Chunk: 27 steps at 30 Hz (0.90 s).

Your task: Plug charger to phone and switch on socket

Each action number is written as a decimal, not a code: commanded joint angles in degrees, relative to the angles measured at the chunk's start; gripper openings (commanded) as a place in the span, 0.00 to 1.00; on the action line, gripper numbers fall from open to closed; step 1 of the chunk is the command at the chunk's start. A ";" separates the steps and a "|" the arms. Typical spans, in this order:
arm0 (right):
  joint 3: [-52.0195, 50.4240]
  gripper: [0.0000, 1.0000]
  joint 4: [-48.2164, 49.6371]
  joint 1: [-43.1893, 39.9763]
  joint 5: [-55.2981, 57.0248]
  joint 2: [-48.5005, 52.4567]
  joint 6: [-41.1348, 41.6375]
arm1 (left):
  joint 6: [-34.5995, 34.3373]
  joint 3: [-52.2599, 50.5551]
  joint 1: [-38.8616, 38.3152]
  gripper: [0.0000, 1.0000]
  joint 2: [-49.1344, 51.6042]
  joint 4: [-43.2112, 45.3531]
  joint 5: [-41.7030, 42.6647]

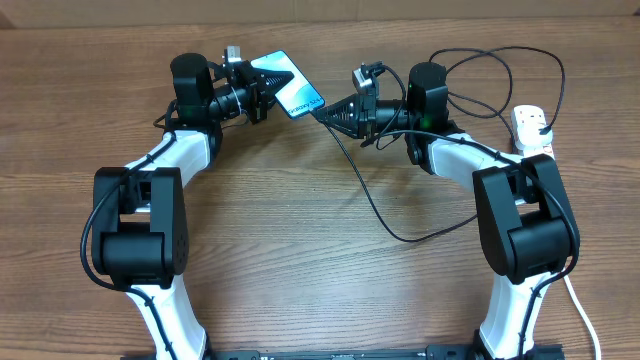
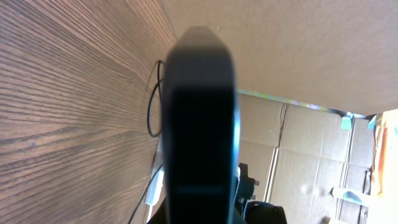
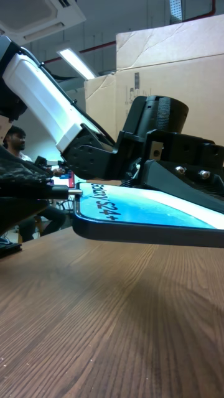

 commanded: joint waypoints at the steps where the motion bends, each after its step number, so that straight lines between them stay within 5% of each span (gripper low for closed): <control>1: 0.59 0.04 0.33 -0.15 0.42 -1.62 0.39 | -1.49 1.29 -0.52 0.04 -1.38 0.70 0.57; 27: 0.59 0.04 0.33 -0.04 -2.78 -1.62 0.35 | -2.29 1.29 -0.55 0.04 -1.38 0.70 -1.01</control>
